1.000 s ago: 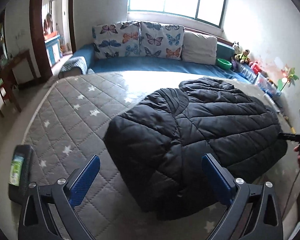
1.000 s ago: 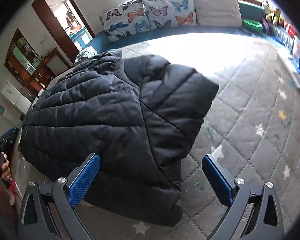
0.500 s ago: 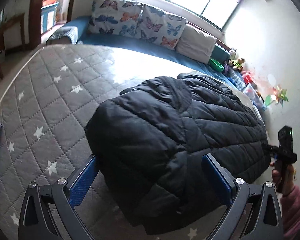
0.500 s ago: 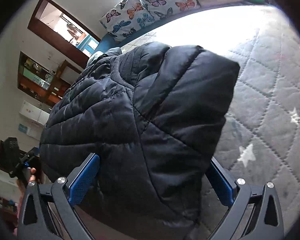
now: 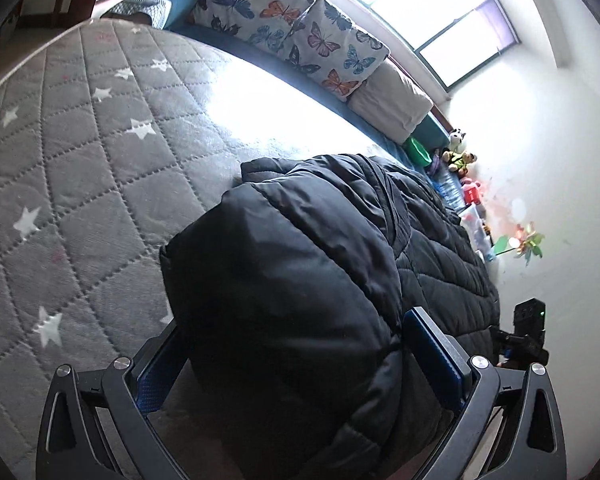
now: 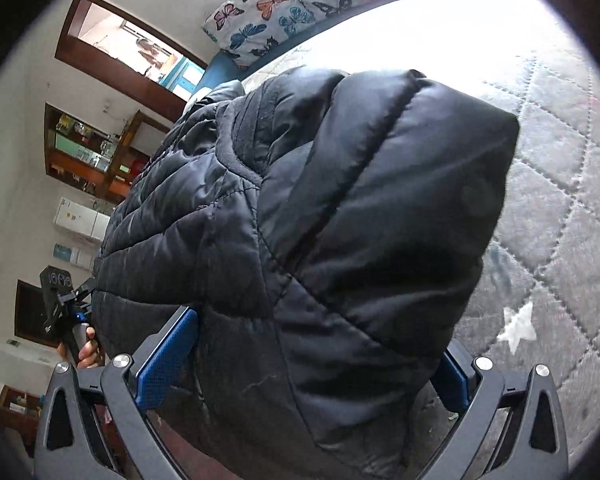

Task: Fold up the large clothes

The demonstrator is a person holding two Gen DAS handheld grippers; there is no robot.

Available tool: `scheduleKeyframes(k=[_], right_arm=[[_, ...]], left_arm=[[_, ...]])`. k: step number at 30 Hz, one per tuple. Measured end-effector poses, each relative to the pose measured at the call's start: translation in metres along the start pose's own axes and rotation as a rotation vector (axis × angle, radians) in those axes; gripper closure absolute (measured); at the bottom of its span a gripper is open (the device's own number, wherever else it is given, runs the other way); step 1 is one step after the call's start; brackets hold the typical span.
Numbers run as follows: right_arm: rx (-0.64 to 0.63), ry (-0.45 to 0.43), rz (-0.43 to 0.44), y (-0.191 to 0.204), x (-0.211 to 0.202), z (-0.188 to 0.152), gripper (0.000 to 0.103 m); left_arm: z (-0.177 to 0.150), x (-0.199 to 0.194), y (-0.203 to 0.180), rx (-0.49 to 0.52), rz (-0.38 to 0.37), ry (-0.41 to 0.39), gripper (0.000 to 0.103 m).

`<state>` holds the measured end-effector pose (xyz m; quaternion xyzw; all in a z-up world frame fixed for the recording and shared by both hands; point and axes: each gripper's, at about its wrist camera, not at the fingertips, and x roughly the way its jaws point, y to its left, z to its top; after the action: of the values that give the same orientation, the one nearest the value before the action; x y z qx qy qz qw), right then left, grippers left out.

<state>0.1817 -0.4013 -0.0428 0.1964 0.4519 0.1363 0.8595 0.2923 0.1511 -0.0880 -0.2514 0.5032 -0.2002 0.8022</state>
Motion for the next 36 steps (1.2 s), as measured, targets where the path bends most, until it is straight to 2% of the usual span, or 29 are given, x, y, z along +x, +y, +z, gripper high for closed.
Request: scheduleKeyframes(k=[4, 11, 19, 25, 30, 36], right_arm=[[0.006, 0.021, 0.012, 0.0, 0.003, 0.006, 0.0], [0.016, 0.03, 0.013, 0.002, 0.003, 0.008, 0.0], [0.03, 0.021, 0.036, -0.007, -0.003, 0.008, 0.0], [0.02, 0.024, 0.031, -0.009, -0.004, 0.011, 0.0], [-0.018, -0.019, 0.013, -0.001, -0.003, 0.007, 0.0], [-0.037, -0.017, 0.022, -0.003, -0.003, 0.008, 0.0]], left_arm=[[0.006, 0.012, 0.002, -0.03, -0.023, 0.02, 0.0], [0.009, 0.029, 0.0, -0.033, -0.02, 0.068, 0.0], [0.007, 0.047, 0.006, -0.1, -0.105, 0.134, 0.0], [0.008, 0.053, -0.016, -0.049, -0.058, 0.122, 0.0], [0.008, 0.051, -0.027, -0.02, -0.042, 0.105, 0.0], [0.014, 0.054, -0.037, -0.018, -0.007, 0.098, 0.0]])
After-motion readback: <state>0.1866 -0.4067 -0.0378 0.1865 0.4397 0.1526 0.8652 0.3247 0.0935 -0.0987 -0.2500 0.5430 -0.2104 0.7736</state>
